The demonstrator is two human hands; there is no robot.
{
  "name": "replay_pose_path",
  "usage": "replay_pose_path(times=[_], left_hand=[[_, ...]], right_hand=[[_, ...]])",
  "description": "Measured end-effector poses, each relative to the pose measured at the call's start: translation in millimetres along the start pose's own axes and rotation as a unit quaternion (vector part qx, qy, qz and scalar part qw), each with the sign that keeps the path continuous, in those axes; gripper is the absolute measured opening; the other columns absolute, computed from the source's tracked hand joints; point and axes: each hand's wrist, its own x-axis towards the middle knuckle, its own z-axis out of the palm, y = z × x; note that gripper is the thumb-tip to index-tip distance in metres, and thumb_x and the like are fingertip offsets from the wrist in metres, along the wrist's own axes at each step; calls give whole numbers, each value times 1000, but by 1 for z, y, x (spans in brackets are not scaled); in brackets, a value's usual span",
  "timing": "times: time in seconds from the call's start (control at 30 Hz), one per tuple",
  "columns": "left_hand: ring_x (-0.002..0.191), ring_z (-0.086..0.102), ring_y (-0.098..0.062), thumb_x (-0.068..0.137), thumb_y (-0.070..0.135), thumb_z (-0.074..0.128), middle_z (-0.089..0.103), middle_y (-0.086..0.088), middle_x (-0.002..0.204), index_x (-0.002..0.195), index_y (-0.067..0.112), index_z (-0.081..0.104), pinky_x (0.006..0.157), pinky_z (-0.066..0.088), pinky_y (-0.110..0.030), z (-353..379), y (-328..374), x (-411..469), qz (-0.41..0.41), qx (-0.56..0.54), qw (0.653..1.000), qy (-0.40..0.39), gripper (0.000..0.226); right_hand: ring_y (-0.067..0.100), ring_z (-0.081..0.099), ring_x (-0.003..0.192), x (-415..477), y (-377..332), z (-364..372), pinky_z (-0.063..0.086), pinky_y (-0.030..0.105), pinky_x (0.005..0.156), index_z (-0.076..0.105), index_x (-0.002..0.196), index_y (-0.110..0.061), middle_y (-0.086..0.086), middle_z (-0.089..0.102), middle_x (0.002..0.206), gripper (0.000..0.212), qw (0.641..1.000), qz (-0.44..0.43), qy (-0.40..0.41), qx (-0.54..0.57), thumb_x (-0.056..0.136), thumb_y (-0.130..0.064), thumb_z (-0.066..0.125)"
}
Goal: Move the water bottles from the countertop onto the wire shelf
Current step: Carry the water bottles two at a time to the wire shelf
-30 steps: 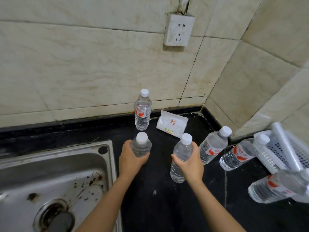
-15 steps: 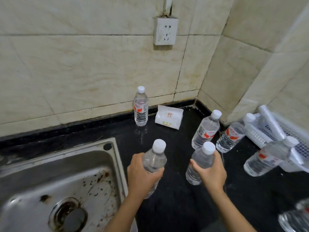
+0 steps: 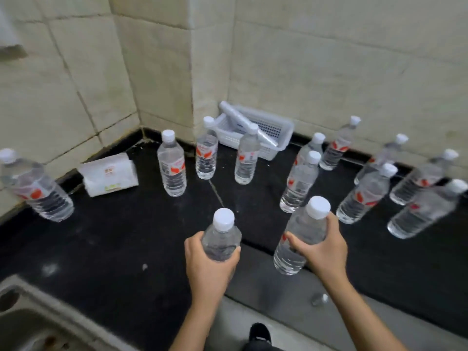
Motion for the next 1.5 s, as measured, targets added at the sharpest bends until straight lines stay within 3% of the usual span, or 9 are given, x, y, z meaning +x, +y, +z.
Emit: replay_pose_path(times=[0.13, 0.27, 0.37, 0.5, 0.73, 1.1, 1.23, 1.4, 1.5], left_hand=[[93, 56, -23, 57, 11, 83, 51, -6, 102, 94, 20, 48, 75, 41, -29, 33, 8, -33, 12, -10, 996, -87, 52], [93, 56, -23, 58, 12, 82, 51, -4, 104, 98, 17, 50, 77, 44, -32, 63, 16, -62, 33, 23, 988, -149, 52], [95, 53, -24, 58, 11, 82, 48, -4, 106, 105, 9, 50, 83, 45, -37, 89, 24, -90, 61, 59, 982, -170, 57], [92, 44, -15, 61, 9, 81, 41, -1, 104, 107, 8, 49, 80, 32, -25, 124, 36, -142, 85, 60, 978, -179, 56], [89, 48, -19, 62, 10, 81, 44, -4, 103, 103, 13, 49, 80, 36, -27, 202, 40, -267, 65, 46, 970, -230, 52], [93, 58, -24, 57, 14, 84, 57, -8, 105, 91, 27, 48, 80, 46, -35, 338, 61, -422, 115, 46, 865, -487, 51], [85, 55, -15, 59, 11, 83, 53, -7, 105, 93, 21, 49, 73, 41, -24, 402, 86, -456, 152, 12, 830, -537, 50], [90, 52, -17, 59, 13, 83, 49, -5, 105, 96, 20, 47, 78, 38, -29, 494, 126, -493, 177, -30, 807, -563, 52], [90, 52, -19, 60, 12, 82, 50, -6, 105, 96, 20, 47, 78, 39, -30, 539, 147, -515, 175, -49, 801, -571, 51]], right_hand=[[19, 58, 104, -13, 33, -51, 43, 31, 87, 51, 119, -23, -13, 55, 103, 75, 997, 37, 62, -35, 53, -24, 87], [18, 56, 105, -32, 66, -99, 41, 29, 86, 51, 121, -21, -9, 59, 110, 75, 990, 75, 119, -33, 54, -23, 87], [16, 55, 101, -51, 93, -141, 38, 26, 85, 51, 119, -18, -8, 56, 107, 73, 981, 98, 170, -8, 56, -20, 86], [16, 53, 99, -78, 133, -203, 39, 27, 86, 50, 120, -18, 1, 60, 115, 77, 973, 121, 198, -2, 53, -26, 87], [27, 59, 106, -138, 211, -328, 43, 32, 84, 50, 121, -16, 5, 63, 117, 76, 954, 187, 227, -64, 55, -27, 86], [25, 55, 115, -211, 284, -503, 44, 36, 90, 37, 133, -31, -3, 56, 130, 87, 880, 318, 346, -74, 59, -31, 83], [23, 53, 117, -197, 305, -557, 43, 36, 90, 39, 131, -28, -1, 56, 130, 85, 850, 332, 395, -105, 59, -36, 82], [22, 53, 117, -161, 329, -623, 42, 32, 86, 40, 129, -28, -4, 57, 129, 81, 823, 330, 437, -149, 60, -39, 81], [25, 53, 117, -143, 340, -656, 44, 37, 88, 38, 130, -30, -2, 57, 128, 84, 804, 352, 450, -165, 58, -42, 80]])
